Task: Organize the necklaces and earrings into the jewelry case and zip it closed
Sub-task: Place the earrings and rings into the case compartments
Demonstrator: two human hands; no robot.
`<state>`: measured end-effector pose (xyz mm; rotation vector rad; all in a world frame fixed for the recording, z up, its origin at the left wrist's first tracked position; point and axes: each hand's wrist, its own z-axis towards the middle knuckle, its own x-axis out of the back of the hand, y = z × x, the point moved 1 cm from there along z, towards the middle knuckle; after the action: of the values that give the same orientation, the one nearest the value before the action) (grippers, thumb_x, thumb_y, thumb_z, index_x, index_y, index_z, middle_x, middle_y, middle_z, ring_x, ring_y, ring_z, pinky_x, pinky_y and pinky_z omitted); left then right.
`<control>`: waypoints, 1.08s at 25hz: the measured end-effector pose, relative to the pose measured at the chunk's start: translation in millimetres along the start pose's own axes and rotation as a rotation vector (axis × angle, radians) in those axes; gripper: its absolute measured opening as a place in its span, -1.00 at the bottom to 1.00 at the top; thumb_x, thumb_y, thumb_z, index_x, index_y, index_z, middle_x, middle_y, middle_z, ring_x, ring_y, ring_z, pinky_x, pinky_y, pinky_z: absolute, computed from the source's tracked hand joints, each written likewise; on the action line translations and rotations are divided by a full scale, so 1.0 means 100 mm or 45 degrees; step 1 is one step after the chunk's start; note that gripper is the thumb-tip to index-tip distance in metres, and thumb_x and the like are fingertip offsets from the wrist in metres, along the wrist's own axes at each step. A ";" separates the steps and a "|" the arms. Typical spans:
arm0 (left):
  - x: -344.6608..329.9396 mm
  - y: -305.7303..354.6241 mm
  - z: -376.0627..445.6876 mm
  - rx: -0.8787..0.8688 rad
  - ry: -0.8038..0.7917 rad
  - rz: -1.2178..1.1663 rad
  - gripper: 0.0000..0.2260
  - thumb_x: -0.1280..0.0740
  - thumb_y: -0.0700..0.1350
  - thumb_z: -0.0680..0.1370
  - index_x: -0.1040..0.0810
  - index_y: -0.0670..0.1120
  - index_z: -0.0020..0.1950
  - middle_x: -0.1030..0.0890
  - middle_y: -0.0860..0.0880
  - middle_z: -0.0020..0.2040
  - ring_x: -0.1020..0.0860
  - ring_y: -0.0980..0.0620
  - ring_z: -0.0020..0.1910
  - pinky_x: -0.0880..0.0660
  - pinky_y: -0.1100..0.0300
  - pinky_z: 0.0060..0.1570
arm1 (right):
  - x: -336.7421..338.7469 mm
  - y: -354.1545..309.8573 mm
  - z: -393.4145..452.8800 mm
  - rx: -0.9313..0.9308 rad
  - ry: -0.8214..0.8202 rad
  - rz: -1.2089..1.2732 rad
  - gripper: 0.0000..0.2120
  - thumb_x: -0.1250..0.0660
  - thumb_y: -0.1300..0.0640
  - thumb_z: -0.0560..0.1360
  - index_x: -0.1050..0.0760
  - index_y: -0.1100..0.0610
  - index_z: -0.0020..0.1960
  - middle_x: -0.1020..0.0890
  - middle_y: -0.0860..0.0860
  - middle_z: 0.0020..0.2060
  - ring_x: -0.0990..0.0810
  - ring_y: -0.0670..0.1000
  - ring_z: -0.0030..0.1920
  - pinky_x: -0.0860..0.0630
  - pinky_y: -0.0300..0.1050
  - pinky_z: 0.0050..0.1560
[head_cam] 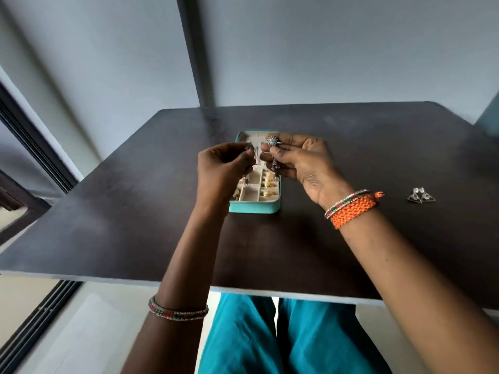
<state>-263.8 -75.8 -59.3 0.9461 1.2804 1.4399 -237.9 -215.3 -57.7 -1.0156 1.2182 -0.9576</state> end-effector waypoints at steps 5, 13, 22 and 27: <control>-0.04 -0.16 0.23 -0.050 0.003 0.157 -0.91 -0.42 -0.26 0.46 -0.65 -0.11 -0.08 -0.68 -0.14 -0.20 -0.59 0.05 -0.31 -0.54 0.19 -0.21 | 0.02 0.17 0.11 -0.013 0.053 -0.008 -0.79 -0.32 0.43 0.45 -0.59 0.24 0.04 -0.71 -0.01 -0.28 -0.69 -0.08 -0.23 -0.63 -0.21 -0.20; -0.07 -0.27 0.24 -0.115 0.079 0.553 -0.92 -0.45 -0.03 0.36 -0.68 0.11 -0.16 -0.68 0.12 -0.22 -0.64 0.07 -0.11 -0.53 -0.07 0.07 | 0.10 0.15 0.10 -0.046 0.045 0.086 -0.78 -0.30 0.42 0.46 -0.60 0.15 -0.07 -0.72 0.06 -0.23 -0.71 0.00 -0.17 -0.64 -0.16 -0.14; -0.06 -0.32 0.32 0.084 -0.021 0.769 -0.97 -0.45 0.06 0.41 -0.66 0.17 -0.17 -0.53 0.16 -0.18 -0.39 -0.04 0.21 -0.25 0.05 0.14 | 0.07 0.15 0.11 -0.096 0.009 0.205 -0.85 -0.27 0.42 0.47 -0.57 0.33 0.00 -0.70 0.18 -0.21 -0.71 0.05 -0.18 -0.64 -0.16 -0.16; 0.04 -0.32 0.35 0.122 0.017 0.290 -0.79 -0.36 -0.29 0.41 -0.65 0.02 -0.15 -0.66 -0.17 -0.06 -0.65 -0.17 -0.06 -0.62 -0.10 -0.06 | -0.06 0.15 0.16 -0.026 -0.034 0.030 -0.84 -0.27 0.41 0.50 -0.56 0.31 0.03 -0.67 0.18 -0.14 -0.69 0.03 -0.14 -0.64 -0.13 -0.09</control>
<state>-226.6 -63.2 -86.0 1.1791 1.2931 1.5710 -222.1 -203.5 -69.8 -1.0251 1.2174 -0.9118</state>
